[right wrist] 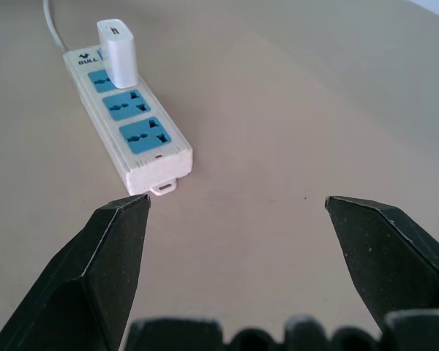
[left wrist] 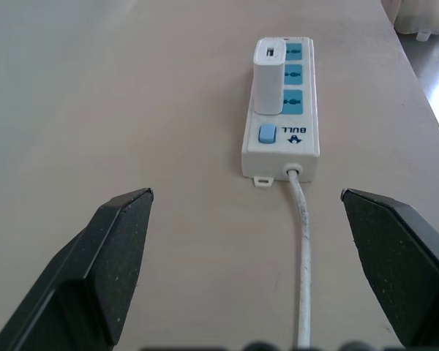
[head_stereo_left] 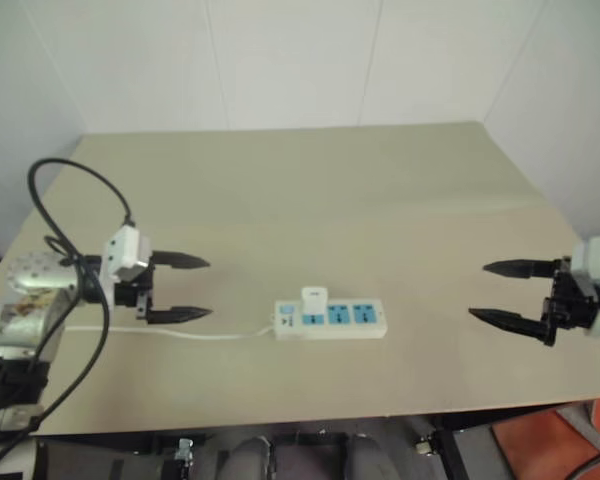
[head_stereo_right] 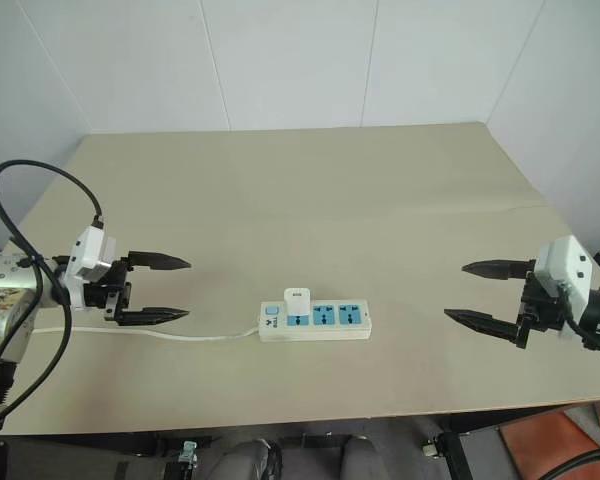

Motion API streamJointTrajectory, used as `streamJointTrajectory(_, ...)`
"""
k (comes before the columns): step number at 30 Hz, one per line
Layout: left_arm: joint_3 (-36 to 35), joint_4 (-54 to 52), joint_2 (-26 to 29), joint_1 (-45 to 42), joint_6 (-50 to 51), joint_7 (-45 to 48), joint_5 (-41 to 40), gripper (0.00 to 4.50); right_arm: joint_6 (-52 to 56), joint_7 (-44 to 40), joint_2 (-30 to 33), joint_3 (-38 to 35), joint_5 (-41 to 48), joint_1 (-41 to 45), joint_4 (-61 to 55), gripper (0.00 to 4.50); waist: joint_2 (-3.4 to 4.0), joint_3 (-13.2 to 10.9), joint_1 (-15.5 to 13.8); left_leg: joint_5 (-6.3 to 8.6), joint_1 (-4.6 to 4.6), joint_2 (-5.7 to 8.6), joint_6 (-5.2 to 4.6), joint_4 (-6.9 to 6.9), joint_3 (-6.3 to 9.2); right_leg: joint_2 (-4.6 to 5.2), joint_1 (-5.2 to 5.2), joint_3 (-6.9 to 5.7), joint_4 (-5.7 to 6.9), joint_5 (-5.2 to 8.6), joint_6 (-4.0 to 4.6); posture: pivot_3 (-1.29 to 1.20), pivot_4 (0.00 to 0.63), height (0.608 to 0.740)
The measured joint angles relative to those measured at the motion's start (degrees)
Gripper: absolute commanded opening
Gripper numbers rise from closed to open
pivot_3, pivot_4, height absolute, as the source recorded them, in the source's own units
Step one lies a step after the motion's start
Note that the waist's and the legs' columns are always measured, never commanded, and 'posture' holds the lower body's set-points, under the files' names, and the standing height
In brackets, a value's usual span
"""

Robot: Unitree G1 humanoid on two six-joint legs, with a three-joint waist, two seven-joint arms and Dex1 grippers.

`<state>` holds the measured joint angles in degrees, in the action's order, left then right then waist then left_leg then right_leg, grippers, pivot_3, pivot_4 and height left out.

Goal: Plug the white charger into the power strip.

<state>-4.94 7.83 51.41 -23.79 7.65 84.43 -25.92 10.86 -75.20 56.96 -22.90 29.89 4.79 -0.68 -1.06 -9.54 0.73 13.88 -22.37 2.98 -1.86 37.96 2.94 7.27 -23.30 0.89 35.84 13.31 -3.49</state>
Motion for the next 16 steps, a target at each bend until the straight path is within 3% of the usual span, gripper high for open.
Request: streamJointTrajectory(16, 0.62, -3.26, -0.90, 1.48, 1.44, -0.30, -0.87, 4.49, 1.18, 1.99, 0.02, -0.36, -1.63, -4.81, -3.49, 4.50, -0.04, -0.05, -0.10, 0.00, 0.03, 0.01, 0.00, 0.00, 0.01, 0.02, 0.03, -0.01, 0.02, 0.00, 0.00, 0.00, 0.150, 0.740)
